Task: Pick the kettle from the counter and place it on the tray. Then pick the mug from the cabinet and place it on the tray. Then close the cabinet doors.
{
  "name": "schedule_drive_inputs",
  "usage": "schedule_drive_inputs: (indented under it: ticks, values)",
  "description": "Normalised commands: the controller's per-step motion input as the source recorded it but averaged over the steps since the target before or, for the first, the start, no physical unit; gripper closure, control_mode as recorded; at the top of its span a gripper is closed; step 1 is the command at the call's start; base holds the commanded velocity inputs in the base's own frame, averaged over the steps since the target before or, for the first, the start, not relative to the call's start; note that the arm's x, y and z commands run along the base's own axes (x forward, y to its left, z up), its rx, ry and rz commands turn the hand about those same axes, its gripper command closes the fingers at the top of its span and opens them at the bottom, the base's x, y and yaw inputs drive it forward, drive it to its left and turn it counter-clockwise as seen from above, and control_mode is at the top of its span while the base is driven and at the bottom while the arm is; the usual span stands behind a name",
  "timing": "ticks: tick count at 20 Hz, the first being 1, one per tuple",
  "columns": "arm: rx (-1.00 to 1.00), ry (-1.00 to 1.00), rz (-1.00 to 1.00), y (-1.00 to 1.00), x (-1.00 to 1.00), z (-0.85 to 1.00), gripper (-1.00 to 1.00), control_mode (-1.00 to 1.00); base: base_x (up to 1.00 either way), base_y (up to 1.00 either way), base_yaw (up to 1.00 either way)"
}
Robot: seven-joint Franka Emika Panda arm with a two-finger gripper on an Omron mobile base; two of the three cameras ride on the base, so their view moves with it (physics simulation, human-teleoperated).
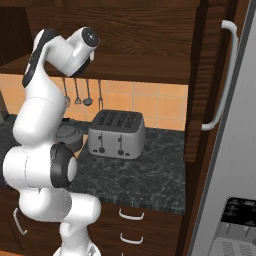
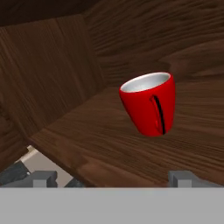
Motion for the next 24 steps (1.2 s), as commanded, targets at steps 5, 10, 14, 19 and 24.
schedule_drive_inputs:
  ticks: [5, 10, 14, 19, 24]
  values:
    - [0.0, 0.0, 0.0, 0.1, 0.32, -0.01, -1.0, -1.0, 0.0, 0.0, 0.0]
    - [0.0, 0.0, 0.0, 0.0, 0.2, -0.01, -1.0, -1.0, 0.0, 0.0, 0.0]
    - [0.0, 0.0, 0.0, 0.0, 0.16, -0.09, -1.0, -1.0, 0.0, 0.0, 0.0]
    - [-0.02, -0.02, 0.0, 0.01, 0.23, -0.08, -1.0, -1.0, 0.0, 0.0, 0.0]
    - [-0.01, -0.04, 0.0, 0.11, 0.27, -0.03, -1.0, -1.0, 0.0, 0.0, 0.0]
